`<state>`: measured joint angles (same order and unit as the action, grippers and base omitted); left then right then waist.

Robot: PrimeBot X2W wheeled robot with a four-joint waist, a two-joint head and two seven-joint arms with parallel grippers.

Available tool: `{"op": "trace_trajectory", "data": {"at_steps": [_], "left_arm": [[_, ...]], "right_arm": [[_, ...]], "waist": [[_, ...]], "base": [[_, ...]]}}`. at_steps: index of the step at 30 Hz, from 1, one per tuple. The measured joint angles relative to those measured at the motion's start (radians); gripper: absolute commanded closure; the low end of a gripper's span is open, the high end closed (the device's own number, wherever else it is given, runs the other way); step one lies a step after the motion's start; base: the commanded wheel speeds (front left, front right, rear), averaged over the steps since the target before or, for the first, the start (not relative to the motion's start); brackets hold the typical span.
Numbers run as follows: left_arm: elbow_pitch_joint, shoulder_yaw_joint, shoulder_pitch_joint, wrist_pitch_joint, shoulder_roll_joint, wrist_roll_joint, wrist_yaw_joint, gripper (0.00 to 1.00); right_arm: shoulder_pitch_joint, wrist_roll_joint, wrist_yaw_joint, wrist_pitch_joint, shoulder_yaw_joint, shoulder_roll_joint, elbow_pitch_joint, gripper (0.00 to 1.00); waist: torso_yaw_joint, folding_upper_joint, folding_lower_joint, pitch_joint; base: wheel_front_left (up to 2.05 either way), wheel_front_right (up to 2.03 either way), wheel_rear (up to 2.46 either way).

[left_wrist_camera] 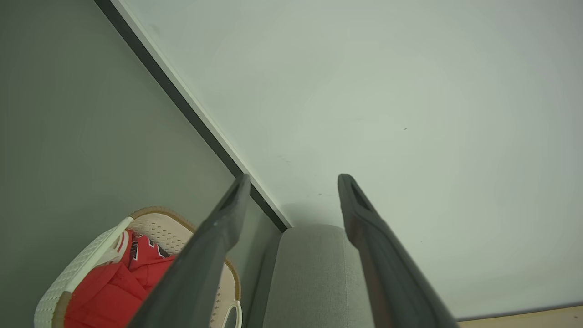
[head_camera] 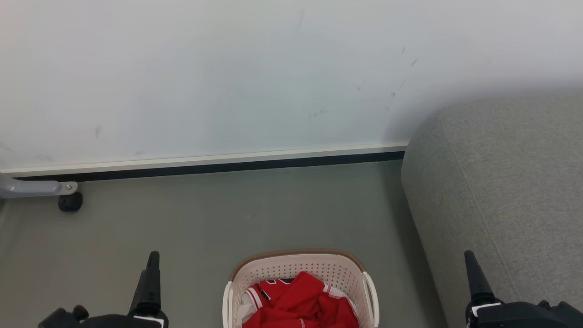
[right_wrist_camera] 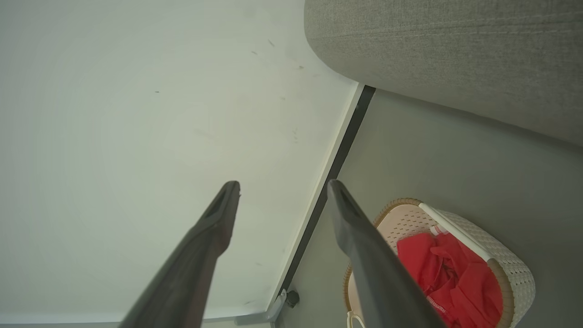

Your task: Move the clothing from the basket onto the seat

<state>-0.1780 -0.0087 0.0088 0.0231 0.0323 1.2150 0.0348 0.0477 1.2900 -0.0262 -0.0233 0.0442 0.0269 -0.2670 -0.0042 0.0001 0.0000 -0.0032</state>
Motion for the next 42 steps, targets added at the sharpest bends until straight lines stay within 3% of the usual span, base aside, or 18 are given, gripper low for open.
{"op": "trace_trajectory", "data": {"at_steps": [2, 21, 42], "left_arm": [[0.000, 0.000, 0.000, 0.000, 0.000, 0.000, 0.000, 0.00], [0.052, -0.039, 0.022, 0.075, 0.038, -0.378, -0.053, 0.00], [0.064, -0.074, 0.082, 0.148, 0.070, -0.734, -0.107, 0.00]], "right_arm": [[0.000, 0.000, 0.000, 0.000, 0.000, 0.000, 0.000, 0.00], [0.001, -0.345, 0.049, -0.074, 0.107, 0.020, 0.020, 0.00], [0.003, -0.635, 0.097, -0.149, 0.228, 0.044, 0.013, 0.00]], "waist": [[0.000, 0.0000, 0.0000, 0.000], [-0.003, 0.0000, 0.0000, -0.002], [-0.006, 0.0000, 0.0000, -0.020]], "base": [[0.00, 0.00, 0.00], [0.00, 0.00, 0.00], [0.00, 0.00, 0.00]]}}
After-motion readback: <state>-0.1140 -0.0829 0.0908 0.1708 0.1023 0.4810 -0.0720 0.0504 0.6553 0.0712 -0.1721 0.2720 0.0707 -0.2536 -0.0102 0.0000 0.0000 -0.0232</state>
